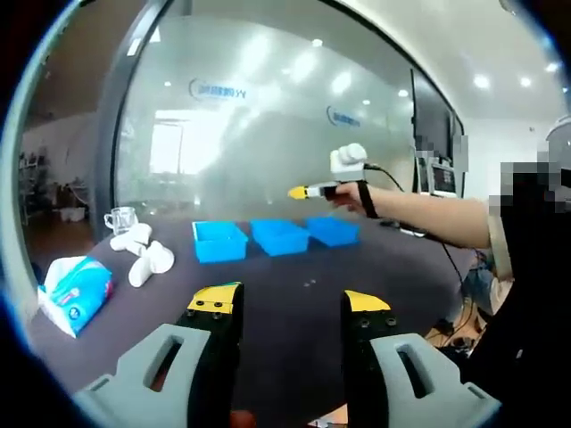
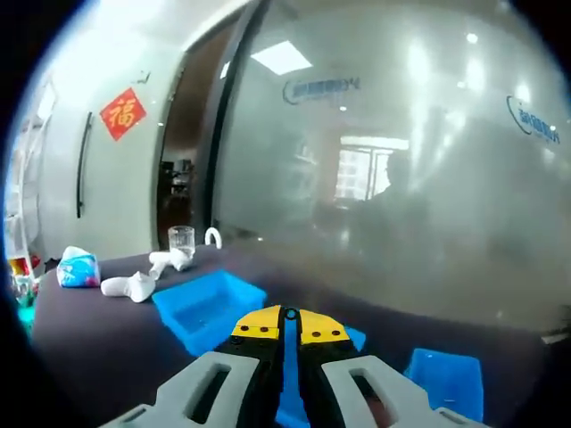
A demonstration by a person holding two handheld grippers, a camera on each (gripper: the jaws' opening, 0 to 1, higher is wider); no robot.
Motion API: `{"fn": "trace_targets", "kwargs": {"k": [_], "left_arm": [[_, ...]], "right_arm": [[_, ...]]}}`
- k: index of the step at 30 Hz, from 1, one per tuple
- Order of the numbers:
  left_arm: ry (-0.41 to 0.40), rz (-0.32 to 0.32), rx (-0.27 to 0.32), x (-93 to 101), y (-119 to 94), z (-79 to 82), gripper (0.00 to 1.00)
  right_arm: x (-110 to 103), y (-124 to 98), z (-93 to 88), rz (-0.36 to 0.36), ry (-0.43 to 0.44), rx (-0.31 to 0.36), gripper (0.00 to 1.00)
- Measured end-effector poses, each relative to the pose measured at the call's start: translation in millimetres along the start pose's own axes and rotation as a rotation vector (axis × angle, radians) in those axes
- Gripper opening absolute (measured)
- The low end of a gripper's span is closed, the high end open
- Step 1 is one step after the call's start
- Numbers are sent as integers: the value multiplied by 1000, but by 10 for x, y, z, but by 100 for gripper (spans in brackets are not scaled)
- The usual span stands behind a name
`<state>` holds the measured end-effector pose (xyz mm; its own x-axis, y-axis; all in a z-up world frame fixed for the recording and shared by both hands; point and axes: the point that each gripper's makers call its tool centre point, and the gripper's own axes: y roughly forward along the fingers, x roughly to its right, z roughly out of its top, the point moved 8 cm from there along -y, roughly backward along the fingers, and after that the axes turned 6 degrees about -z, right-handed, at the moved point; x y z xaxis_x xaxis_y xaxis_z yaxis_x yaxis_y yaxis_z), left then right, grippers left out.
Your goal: Sort the screws, nuts, and washers into the corresponding bins
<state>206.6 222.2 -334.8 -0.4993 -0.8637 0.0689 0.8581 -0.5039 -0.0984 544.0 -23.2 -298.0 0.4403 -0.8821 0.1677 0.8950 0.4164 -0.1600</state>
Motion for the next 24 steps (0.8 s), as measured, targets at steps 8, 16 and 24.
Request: {"fn": "trace_targets", "kwargs": {"k": [8,16,24], "left_arm": [[9,-10,-2,19,10,10,39],[11,-9,-5,3,-22,21,40],[8,-7,-3,-27,-62,16,41]], "right_arm": [[-31,30,-27,5,-40,9,25],[-205,-154,-124,82,-53,-1,27],[-356,-692,-260,197,-22,12,27]]}}
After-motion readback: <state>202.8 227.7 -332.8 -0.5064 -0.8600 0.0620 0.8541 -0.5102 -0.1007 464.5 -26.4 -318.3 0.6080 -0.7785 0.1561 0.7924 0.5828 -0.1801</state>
